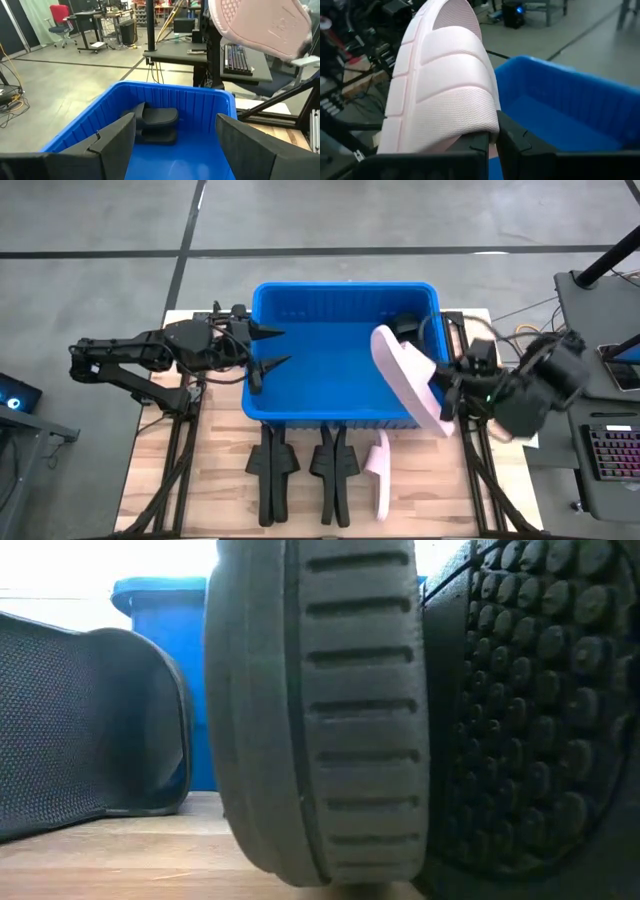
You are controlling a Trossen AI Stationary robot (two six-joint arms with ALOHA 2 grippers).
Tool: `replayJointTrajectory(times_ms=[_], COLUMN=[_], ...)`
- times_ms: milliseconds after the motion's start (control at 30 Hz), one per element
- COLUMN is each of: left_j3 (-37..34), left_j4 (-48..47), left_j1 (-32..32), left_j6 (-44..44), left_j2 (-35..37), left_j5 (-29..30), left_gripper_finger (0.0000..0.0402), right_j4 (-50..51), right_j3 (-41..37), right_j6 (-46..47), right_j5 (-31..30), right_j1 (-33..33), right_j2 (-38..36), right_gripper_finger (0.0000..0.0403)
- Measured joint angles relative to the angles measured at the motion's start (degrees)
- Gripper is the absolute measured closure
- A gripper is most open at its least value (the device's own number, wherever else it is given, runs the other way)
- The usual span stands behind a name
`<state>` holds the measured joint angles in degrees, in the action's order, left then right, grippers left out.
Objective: Pick and place slides into bin
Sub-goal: Put the pink slide into the blue bin
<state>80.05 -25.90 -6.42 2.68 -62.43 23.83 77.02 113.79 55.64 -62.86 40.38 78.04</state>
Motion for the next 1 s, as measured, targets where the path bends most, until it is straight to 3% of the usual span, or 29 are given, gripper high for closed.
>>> replayJointTrajectory(times_ms=[100, 233, 600, 833, 1000], left_j3=[0.0, 0.0, 0.0, 0.0, 0.0], left_j4=[0.13, -0.1, -0.1, -0.45, -0.41], left_j1=[0.02, 0.0, 0.01, 0.02, 0.02], left_j6=[0.05, 1.53, 3.02, 3.04, 3.03], left_j2=[0.8, 1.63, 2.38, 2.38, 2.52], left_j5=[-0.01, -0.01, 0.0, -0.02, 0.0], left_gripper_finger=[0.0143, 0.0143, 0.0143, 0.0143, 0.0143], right_j4=[-2.44, -2.27, 2.67, 13.34, 12.59], right_j3=[2.82, 4.01, 3.24, 3.19, 2.87], right_j6=[-8.53, -12.5, -12.61, -9.36, -14.42], right_j5=[3.07, 5.04, 14.48, 19.79, 21.3], right_j1=[-4.64, -10.64, -27.66, -38.83, -43.71], right_j2=[-0.02, 0.0, 4.72, 11.11, 15.95], right_gripper_finger=[0.039, 0.039, 0.0391, 0.0391, 0.0391])
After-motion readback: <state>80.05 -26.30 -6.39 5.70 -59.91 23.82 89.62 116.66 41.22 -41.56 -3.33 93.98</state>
